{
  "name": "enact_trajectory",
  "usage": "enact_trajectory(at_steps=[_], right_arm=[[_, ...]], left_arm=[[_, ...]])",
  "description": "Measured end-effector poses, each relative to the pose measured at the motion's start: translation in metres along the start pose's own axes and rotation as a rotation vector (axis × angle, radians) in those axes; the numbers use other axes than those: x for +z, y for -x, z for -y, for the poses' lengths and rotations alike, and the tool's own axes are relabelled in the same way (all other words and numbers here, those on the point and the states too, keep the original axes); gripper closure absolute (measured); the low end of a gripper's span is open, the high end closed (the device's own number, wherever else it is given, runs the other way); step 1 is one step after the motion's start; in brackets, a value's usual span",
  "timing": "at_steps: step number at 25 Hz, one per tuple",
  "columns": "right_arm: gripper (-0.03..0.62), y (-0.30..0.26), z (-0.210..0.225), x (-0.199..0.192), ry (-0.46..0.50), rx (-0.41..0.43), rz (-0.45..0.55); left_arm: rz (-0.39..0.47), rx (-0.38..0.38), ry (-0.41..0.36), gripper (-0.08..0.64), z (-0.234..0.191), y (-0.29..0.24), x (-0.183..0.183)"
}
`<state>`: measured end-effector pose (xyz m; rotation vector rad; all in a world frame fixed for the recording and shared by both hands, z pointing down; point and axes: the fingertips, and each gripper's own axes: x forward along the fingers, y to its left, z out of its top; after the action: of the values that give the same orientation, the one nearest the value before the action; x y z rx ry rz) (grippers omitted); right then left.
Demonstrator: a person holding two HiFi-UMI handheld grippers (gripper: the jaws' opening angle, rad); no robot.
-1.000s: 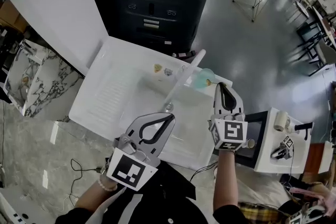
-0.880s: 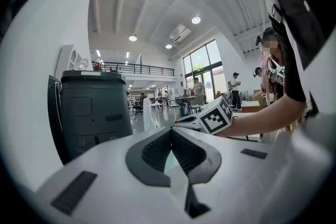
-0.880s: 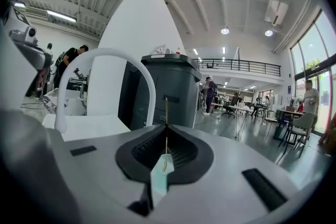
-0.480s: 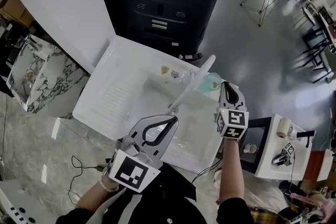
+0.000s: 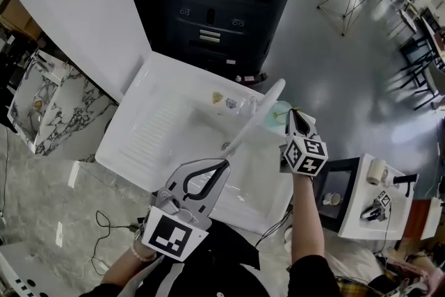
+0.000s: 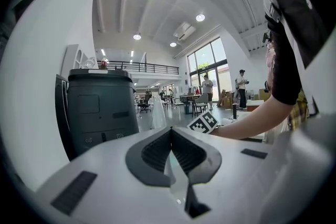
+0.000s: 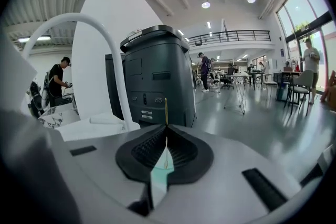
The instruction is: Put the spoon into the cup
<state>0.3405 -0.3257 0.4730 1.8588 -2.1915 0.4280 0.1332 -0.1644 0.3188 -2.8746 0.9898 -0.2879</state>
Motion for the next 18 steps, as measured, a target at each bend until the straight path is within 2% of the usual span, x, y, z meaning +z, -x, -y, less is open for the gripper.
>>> enact_trajectory(at_steps=[9, 18], right_arm=[[0.583, -0.009, 0.011, -0.009, -0.024, 0.005, -0.021], [0.572, -0.014, 0.024, -0.015, 0.047, -0.052, -0.070]], left_arm=[[-0.009, -0.008, -0.002, 0.563, -0.002, -0.004, 0.000], [0.001, 0.000, 0.000, 0.563, -0.005, -0.008, -0.001]])
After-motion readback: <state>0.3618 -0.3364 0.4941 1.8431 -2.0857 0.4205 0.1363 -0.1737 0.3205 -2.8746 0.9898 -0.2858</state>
